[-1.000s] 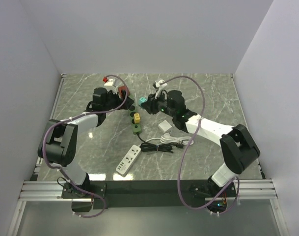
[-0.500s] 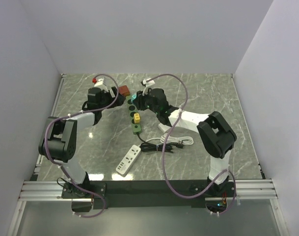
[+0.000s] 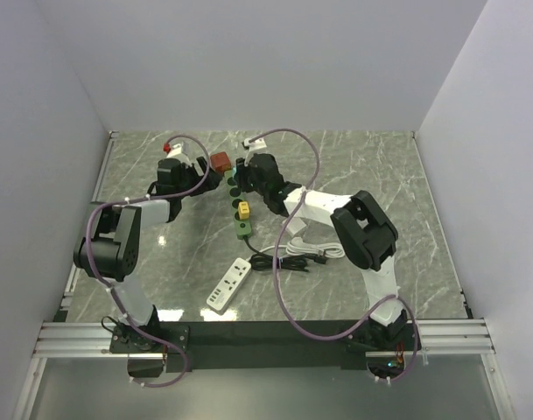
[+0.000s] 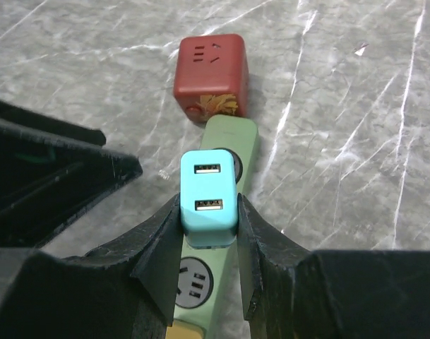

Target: Insert the plug

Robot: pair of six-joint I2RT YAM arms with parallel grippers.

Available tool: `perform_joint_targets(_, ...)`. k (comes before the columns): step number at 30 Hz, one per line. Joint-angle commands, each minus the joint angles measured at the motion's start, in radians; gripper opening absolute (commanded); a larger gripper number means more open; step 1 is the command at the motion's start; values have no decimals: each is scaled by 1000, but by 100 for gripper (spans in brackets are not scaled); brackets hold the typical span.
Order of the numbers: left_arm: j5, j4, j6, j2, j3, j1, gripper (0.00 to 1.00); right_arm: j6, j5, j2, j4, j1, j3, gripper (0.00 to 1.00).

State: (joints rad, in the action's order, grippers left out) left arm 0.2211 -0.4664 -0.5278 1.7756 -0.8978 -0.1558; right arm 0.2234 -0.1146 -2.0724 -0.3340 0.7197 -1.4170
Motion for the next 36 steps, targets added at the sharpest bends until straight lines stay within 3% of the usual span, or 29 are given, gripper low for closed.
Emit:
perform_joint_targets(1, 34, -57, -29, 1, -20, 1, 87, 17, -88, -18, 45, 17, -105, 0)
perform_joint_targets(5, 47, -66, -40, 13, -33, -1, 87, 11, -118, -72, 194, 35, -217, 0)
perform_joint_targets(11, 60, -49, -51, 77, -75, -20, 86, 22, -135, -31, 199, 49, -166, 0)
perform_joint_targets(25, -77, 41, -14, 148, -139, -136, 83, 30, -151, 216, 63, 27, 170, 0)
perform_joint_targets(36, -218, 215, 34, 231, -265, -194, 79, 42, -194, 442, -54, -12, 420, 0)
